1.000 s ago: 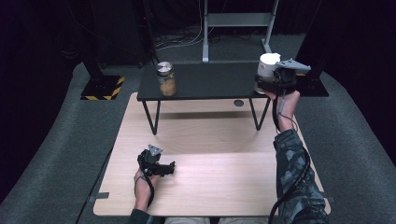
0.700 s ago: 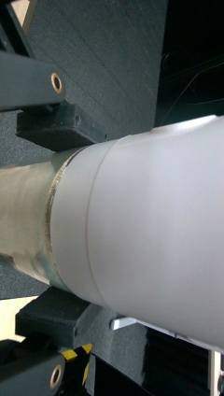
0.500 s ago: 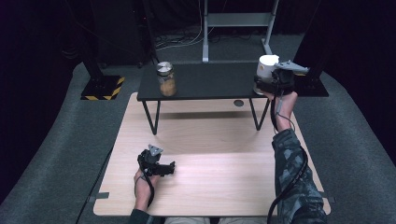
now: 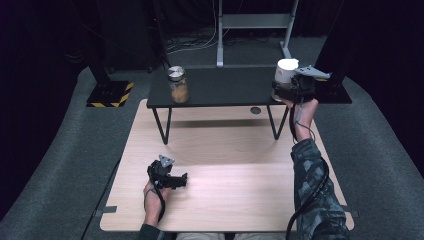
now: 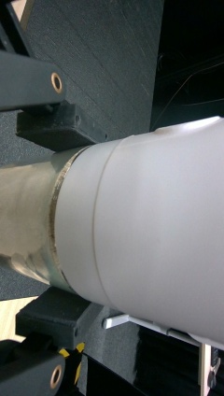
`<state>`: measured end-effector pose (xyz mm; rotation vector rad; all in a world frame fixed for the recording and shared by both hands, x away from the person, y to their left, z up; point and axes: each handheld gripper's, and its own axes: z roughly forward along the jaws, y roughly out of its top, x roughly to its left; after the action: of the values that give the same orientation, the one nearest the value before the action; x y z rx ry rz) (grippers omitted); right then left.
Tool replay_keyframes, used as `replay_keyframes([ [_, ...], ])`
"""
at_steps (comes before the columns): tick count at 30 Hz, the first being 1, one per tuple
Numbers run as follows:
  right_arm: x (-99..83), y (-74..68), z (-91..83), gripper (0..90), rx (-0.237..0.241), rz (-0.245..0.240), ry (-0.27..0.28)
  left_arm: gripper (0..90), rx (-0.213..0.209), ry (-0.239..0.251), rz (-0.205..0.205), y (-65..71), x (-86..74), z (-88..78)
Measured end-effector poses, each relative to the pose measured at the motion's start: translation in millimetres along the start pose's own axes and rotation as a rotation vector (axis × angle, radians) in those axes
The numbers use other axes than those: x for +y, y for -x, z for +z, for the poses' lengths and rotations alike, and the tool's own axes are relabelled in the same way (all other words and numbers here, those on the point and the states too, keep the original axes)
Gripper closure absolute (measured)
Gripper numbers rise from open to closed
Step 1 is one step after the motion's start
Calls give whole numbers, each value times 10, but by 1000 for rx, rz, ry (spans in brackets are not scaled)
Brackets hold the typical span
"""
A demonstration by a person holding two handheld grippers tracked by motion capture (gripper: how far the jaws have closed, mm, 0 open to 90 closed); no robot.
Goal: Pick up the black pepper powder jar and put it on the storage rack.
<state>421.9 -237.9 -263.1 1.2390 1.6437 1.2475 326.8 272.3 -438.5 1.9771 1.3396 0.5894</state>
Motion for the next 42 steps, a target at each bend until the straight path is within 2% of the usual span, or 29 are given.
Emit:
replay_keyframes([
  [8,41,31,5,287,14,-5,-14,4,-1,1,-1,0,-1,1],
  [9,37,53,-1,219,23,-7,-13,4,-1,0,0,0,-1,1],
  [10,18,40,-15,79,15,-2,-4,4,-1,0,0,-1,0,0],
  [12,103,54,-37,0,25,11,-49,3,-1,0,0,-1,0,1],
  [14,129,61,-89,0,43,13,-68,3,0,0,1,1,-1,0],
  [16,134,33,-155,0,39,4,-86,3,0,0,1,0,0,0],
  [20,59,63,-321,0,53,24,-115,3,1,0,0,3,-1,0],
  [23,-123,77,-490,0,61,15,-113,3,1,1,0,4,-1,0],
  [25,-332,104,-612,0,74,12,-91,3,2,1,0,5,-2,0],
  [28,-708,149,-784,0,79,29,-93,3,4,1,-1,9,-1,0],
  [30,-980,180,-866,0,81,38,-128,3,5,1,-2,10,-2,0],
  [32,-1283,201,-932,0,80,52,-188,3,5,1,-3,8,-1,1],
  [34,-1536,137,-1022,0,52,41,-201,3,5,1,-4,10,-1,2],
  [35,-1665,70,-1085,0,28,16,-217,3,6,2,-3,12,-1,2],
  [37,-1827,33,-1165,0,25,11,-238,3,7,2,-3,14,-1,2],
  [42,-2058,59,-1206,0,40,36,-304,3,10,2,-2,19,-1,1],
])
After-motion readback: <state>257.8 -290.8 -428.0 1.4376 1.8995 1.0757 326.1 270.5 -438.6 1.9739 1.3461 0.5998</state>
